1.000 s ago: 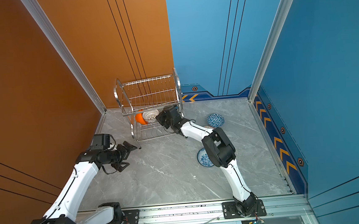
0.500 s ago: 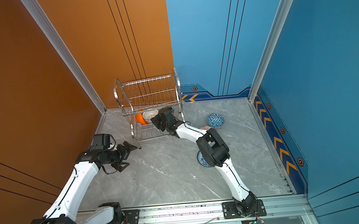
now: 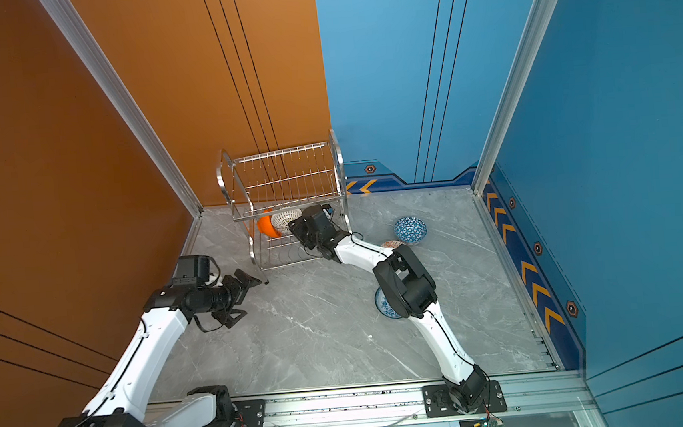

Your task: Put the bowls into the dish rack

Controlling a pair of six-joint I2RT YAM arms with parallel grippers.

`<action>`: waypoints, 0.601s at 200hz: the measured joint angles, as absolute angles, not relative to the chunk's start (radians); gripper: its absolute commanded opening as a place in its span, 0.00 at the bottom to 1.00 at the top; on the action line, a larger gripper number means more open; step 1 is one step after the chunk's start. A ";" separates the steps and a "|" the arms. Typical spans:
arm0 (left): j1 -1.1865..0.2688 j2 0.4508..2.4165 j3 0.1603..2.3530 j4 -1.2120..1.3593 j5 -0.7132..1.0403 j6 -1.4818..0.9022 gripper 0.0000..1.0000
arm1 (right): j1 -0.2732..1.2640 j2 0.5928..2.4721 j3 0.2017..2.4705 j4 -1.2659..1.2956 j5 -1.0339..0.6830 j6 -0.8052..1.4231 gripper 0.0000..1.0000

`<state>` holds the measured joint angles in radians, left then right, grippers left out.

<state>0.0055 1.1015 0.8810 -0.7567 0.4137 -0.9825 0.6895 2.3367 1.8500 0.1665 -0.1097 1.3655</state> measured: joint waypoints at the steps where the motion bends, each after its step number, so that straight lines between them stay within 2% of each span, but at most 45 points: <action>1: 0.006 1.102 0.881 -0.757 0.414 -0.983 0.98 | 0.690 2.337 1.850 0.165 -0.109 1.365 0.45; 120: -0.007 1.106 0.891 -0.778 0.420 -0.963 0.98 | 0.739 2.418 1.945 0.097 -0.013 1.369 0.46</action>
<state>-0.0071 1.1061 0.8913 -0.7780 0.4202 -0.9630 0.7387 2.4176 1.9446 0.0971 -0.0128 1.3693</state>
